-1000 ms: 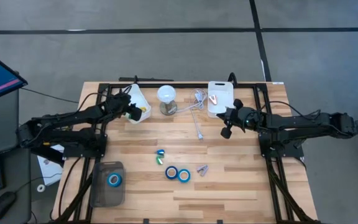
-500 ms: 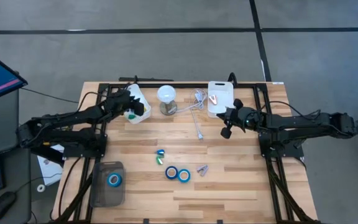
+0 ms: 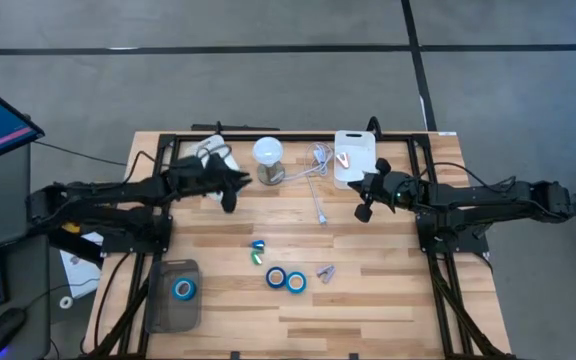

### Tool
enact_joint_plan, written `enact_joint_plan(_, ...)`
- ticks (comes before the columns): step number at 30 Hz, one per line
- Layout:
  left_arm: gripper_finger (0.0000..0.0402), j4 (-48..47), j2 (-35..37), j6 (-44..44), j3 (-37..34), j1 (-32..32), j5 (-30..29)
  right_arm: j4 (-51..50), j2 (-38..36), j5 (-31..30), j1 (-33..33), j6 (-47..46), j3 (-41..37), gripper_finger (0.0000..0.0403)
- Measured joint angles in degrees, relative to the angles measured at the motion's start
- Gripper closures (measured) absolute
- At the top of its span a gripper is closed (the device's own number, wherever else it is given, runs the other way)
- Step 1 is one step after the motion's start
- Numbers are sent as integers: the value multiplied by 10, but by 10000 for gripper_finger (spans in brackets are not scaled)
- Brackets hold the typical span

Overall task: Pick and place Stapler, Stapler remover, tape
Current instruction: Put the blue stapler into the left white bin

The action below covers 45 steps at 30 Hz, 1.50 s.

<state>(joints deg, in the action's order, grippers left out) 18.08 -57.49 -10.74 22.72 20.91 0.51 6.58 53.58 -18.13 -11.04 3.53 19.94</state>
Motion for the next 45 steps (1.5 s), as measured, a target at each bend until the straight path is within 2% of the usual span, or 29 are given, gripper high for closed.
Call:
enact_joint_plan(5, 327, 0, 0, 39, 0, -111, -10, -1, 0, 0, 0, 0, 0, 403)
enact_joint_plan(10, 343, 0, -3, 85, 0, -218, -102, -1, 0, -1, 0, 0, 0, 403)
enact_joint_plan(15, 350, 0, -4, 90, 0, -274, -147, -1, 0, -1, 0, 0, 0, 403)
enact_joint_plan(20, 351, 0, -14, 90, 1, -293, -175, -1, 0, -1, 0, -1, 0, 403)
enact_joint_plan(23, 351, 0, -44, 85, 13, -294, -176, -1, 0, -1, 0, -1, 0, 403)
enact_joint_plan(30, 351, -4, -151, 123, 59, -295, -124, -2, 0, -1, 0, -1, 0, 403)
enact_joint_plan(33, 351, -30, -173, 120, 65, -295, -105, -4, 0, -1, 0, -1, 0, 403)
enact_joint_plan(38, 351, -107, -182, 96, 66, -300, -96, -6, 0, -1, 0, -1, 0, 403)
enact_joint_plan(45, 345, -128, -179, 86, 66, -298, -84, -6, 0, -2, 0, -1, 0, 403)
